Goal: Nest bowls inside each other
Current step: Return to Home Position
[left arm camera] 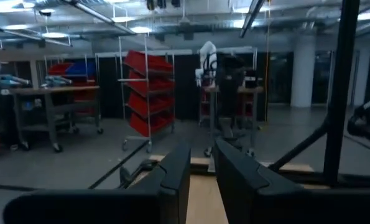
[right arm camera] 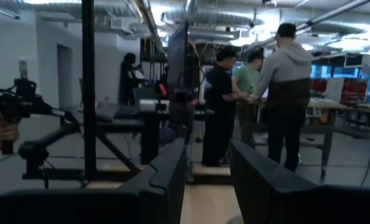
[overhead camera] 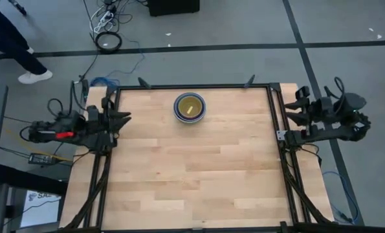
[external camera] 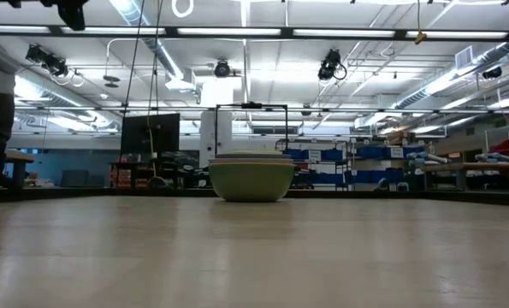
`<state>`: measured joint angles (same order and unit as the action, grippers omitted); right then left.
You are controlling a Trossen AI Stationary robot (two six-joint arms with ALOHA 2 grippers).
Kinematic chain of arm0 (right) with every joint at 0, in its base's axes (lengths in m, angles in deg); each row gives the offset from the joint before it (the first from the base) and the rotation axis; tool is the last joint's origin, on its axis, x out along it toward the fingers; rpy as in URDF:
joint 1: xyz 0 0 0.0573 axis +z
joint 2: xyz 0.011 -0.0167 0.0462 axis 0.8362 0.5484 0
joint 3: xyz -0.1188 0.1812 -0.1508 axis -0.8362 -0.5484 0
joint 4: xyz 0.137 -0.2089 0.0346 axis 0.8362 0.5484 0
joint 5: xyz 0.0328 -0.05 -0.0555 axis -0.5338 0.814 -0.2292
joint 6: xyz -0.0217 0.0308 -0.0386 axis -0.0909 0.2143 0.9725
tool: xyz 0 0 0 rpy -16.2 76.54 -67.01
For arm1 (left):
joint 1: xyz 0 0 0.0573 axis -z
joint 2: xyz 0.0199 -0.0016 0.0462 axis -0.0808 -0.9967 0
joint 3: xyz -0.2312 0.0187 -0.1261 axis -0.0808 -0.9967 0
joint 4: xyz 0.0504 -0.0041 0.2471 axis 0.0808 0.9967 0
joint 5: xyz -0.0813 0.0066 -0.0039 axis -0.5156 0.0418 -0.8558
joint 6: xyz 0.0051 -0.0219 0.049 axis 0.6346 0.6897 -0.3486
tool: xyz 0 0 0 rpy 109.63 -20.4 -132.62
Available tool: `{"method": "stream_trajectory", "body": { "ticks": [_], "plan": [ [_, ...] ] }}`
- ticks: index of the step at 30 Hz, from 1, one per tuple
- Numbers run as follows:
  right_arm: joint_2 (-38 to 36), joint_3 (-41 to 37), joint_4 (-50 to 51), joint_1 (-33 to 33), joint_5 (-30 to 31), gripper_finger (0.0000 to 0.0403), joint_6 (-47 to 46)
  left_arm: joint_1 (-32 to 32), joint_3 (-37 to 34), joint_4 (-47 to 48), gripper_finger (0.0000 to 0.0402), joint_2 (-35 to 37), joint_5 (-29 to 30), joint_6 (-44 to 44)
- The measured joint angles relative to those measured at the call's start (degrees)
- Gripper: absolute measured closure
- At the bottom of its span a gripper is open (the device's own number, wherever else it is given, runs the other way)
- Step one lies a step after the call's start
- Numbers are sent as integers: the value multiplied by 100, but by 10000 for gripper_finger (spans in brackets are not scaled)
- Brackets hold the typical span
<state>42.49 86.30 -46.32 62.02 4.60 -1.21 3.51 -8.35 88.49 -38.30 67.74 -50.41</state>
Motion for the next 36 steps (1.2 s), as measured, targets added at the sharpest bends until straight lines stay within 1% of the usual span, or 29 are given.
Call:
{"method": "stream_trajectory", "body": {
  "ticks": [4, 6, 9, 11, 13, 16, 20, 27, 30, 34, 36],
  "plan": [
    [-438, -574, -26, 0, 259, 291, 2, 2, -587, -318, 321, 417, 4, 2],
    [-599, -979, -71, 0, 367, 291, -57, 2, -886, -427, 321, 561, 107, 9],
    [-754, -1683, -435, 0, 364, 291, -221, 2, -1358, -498, 321, 717, 269, 28],
    [-738, -2146, -729, 0, 354, 291, -349, 2, -1712, -619, 321, 813, 276, 73],
    [-719, -2606, -1092, -6, 346, 291, -438, 2, -2139, -1097, 321, 825, 277, 231],
    [-746, -3078, -1593, -7, 335, 291, -445, 2, -2694, -1827, 321, 869, 281, 316],
    [-745, -3522, -1973, -15, 204, 291, -580, 2, -2729, -1476, 321, 854, 381, 610],
    [-738, -4322, -2159, -20, 174, 291, -1143, 2, -2731, -1400, 321, 863, 485, 458],
    [-609, -4429, -2462, -29, 92, 291, -1205, 0, -2731, -1376, 321, 863, 494, 435],
    [-506, -4435, -2485, -135, 138, 291, -1267, -2, -2731, -1421, 321, 863, 494, 410],
    [-433, -4435, -2481, -203, 137, 291, -1077, -2, -2731, -1426, 321, 863, 494, 450]
  ]
}}
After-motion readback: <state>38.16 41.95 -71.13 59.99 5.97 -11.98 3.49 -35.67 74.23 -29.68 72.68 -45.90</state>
